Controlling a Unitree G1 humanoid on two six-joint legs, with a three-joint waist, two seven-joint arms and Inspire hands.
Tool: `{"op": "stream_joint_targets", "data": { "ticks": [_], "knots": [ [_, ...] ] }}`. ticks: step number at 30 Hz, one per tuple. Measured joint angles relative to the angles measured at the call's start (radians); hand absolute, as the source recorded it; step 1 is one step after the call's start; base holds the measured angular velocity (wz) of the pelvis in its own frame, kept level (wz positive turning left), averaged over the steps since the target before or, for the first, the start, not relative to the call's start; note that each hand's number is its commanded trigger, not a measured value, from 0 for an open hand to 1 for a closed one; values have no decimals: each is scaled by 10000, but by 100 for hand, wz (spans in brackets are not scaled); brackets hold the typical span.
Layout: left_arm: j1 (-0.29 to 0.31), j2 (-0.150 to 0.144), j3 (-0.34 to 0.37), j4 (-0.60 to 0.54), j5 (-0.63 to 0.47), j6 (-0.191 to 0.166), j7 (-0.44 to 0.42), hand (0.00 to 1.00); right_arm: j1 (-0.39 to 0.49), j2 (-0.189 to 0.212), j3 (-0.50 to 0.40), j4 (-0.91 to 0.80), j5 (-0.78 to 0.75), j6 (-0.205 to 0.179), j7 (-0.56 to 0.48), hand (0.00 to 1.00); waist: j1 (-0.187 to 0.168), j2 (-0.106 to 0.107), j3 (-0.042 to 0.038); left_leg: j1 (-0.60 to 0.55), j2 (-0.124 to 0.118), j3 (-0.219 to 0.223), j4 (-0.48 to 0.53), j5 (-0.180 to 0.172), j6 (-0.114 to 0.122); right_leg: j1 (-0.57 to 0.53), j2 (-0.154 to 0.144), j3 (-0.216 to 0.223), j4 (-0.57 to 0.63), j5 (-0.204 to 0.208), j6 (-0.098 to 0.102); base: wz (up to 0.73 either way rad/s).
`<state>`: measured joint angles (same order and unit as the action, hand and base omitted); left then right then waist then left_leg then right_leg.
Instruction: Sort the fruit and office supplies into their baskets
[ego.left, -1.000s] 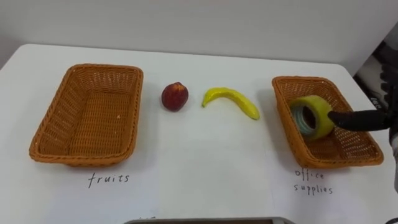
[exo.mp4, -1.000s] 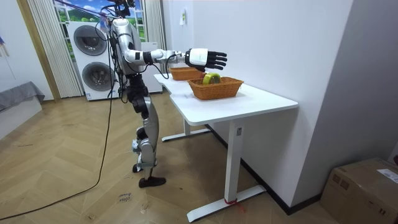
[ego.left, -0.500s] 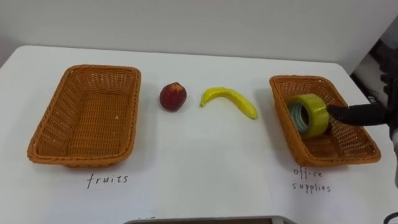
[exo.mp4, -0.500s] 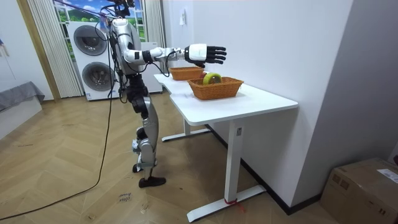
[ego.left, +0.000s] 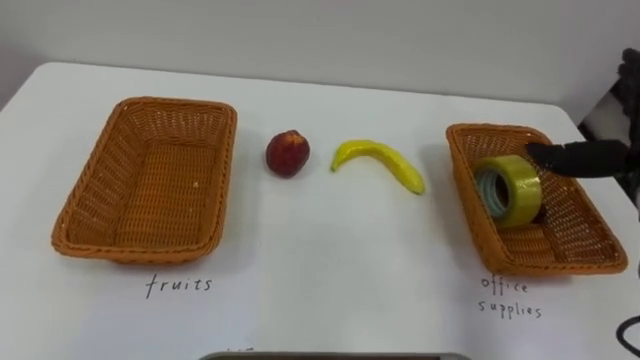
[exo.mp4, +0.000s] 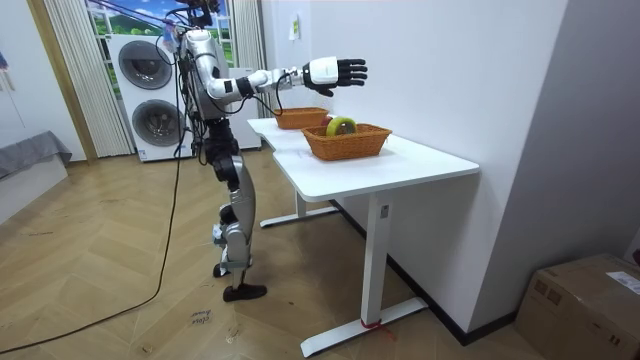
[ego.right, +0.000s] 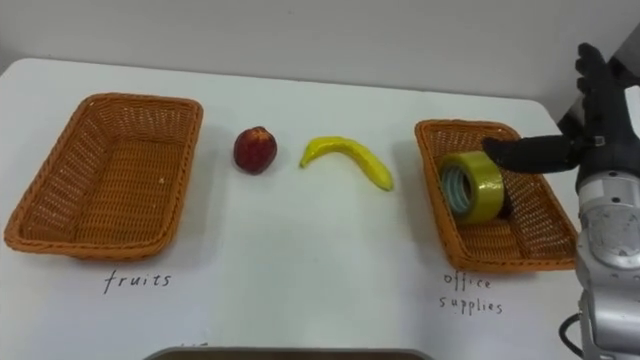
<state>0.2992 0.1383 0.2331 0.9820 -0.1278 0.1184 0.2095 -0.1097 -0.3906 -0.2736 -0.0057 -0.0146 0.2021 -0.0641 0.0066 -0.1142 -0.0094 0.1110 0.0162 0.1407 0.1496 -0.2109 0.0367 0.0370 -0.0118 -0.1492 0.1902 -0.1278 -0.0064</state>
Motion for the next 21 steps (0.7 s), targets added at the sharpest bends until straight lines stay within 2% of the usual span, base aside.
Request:
{"op": "stream_joint_targets", "data": {
  "ticks": [5,8,11,14,21],
  "knots": [
    [71,36,-5,75,12,-10,-38,0,-133,0,13,-83,74,0,-92,0,46,-136,-3,-60,-9,-94,24,0,-1,14,-23,-144,-7,0,1,6],
    [66,70,3,154,100,-9,-80,0,-264,0,66,-84,40,0,-139,0,186,-216,43,-141,-9,-108,54,-1,-1,-45,-34,-220,-21,1,-1,1],
    [74,133,8,185,131,-6,-271,0,-291,0,78,-84,11,-1,-239,0,323,-284,35,-139,0,-129,38,-5,-3,-29,-45,-390,-32,1,-1,3],
    [101,158,-2,205,133,-6,-299,0,-342,-9,225,-75,36,-5,-251,0,545,-294,36,-125,0,-138,33,-3,-2,-18,-42,-439,-27,2,-2,0],
    [200,435,-22,165,318,45,-231,0,-612,-12,1034,251,268,-6,-41,0,625,-328,96,-443,-18,-291,190,-6,-1,-212,-62,-481,-8,10,-15,4]
  ]
}}
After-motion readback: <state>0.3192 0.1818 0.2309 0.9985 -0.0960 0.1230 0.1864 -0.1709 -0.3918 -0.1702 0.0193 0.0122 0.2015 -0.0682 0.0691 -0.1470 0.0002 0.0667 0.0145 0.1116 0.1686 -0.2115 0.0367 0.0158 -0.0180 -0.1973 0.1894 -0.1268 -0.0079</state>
